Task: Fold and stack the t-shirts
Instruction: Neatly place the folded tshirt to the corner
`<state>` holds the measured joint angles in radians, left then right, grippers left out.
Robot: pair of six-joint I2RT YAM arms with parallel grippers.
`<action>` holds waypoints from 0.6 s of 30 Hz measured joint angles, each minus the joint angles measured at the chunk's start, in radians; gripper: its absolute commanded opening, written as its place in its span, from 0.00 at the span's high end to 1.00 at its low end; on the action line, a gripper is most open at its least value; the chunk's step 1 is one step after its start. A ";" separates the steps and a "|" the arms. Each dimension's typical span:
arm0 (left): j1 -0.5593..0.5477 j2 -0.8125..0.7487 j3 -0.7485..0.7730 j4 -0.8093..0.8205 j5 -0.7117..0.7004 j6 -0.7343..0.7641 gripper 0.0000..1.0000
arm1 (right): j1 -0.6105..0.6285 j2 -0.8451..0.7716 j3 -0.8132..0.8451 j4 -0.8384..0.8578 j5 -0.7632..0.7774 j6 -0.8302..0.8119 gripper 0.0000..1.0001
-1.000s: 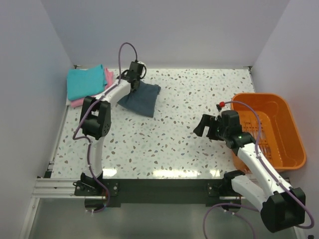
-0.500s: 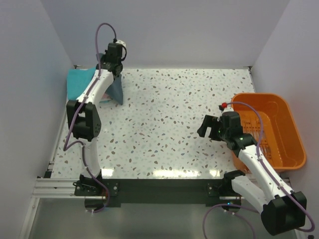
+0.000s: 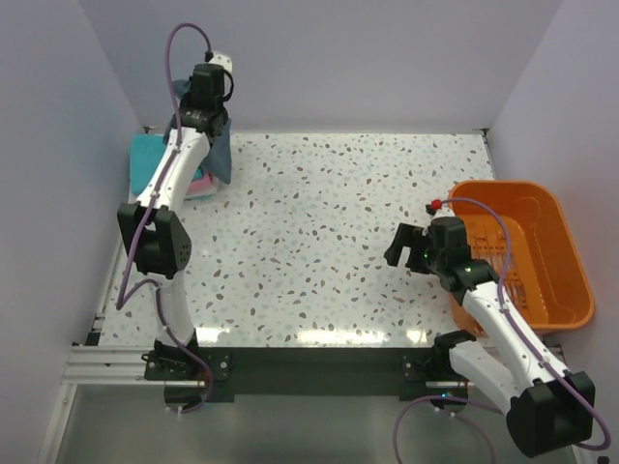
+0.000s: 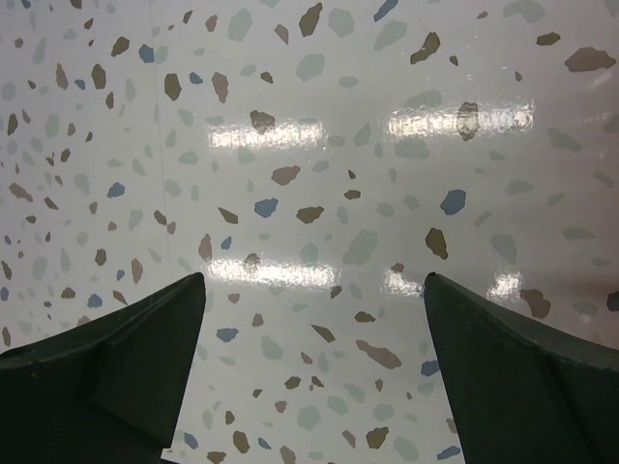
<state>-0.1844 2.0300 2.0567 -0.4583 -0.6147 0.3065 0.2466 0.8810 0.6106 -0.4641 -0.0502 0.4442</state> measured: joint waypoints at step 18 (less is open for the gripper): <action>0.213 -0.079 -0.169 0.054 0.057 -0.045 1.00 | 0.000 0.034 -0.013 0.008 0.007 0.001 0.01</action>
<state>0.0284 1.9507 1.8881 -0.4046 -0.5579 0.2611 0.2466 0.9146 0.5976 -0.4557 -0.0433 0.4454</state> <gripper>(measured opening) 0.115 0.986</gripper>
